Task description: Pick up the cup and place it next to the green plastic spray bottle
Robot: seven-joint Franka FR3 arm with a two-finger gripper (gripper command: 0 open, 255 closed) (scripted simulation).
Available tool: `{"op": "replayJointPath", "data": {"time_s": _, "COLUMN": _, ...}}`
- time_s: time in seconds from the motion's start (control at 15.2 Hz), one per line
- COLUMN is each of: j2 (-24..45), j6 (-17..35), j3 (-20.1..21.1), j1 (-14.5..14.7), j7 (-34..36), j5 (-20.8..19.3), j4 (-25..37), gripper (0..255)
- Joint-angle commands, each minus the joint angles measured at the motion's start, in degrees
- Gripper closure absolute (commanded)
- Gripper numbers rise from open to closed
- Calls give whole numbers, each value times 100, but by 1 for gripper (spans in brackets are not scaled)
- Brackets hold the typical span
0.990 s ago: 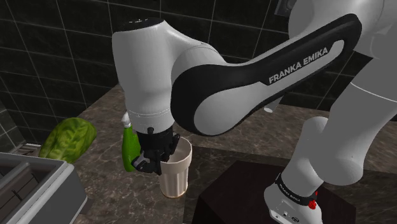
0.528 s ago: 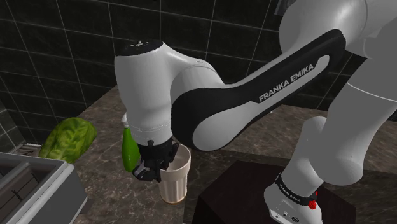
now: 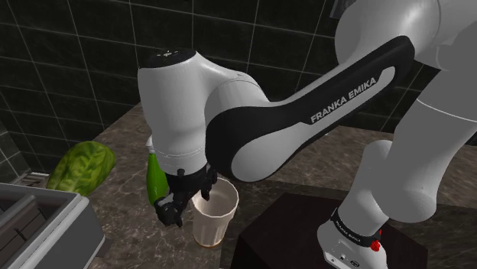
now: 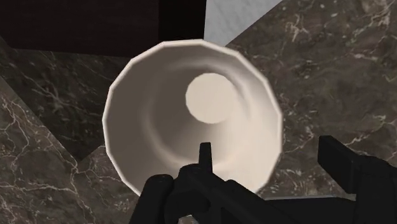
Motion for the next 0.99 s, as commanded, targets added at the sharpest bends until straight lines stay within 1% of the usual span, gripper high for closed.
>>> {"op": "replayJointPath", "data": {"time_s": 0.0, "j2": 0, "j6": 0, "j3": 0, "j1": 0, "j7": 0, "j5": 0, "j4": 0, "gripper": 0}}
{"op": "replayJointPath", "data": {"time_s": 0.13, "j2": 0, "j6": 0, "j3": 0, "j1": 0, "j7": 0, "j5": 0, "j4": 0, "gripper": 0}}
{"op": "replayJointPath", "data": {"time_s": 0.4, "j2": -222, "j6": -723, "j3": -8, "j1": 4, "j7": -104, "j5": 140, "j4": 538, "gripper": 0}}
{"op": "replayJointPath", "data": {"time_s": 0.92, "j2": -222, "j6": -723, "j3": -8, "j1": 5, "j7": -104, "j5": 140, "j4": 538, "gripper": 0}}
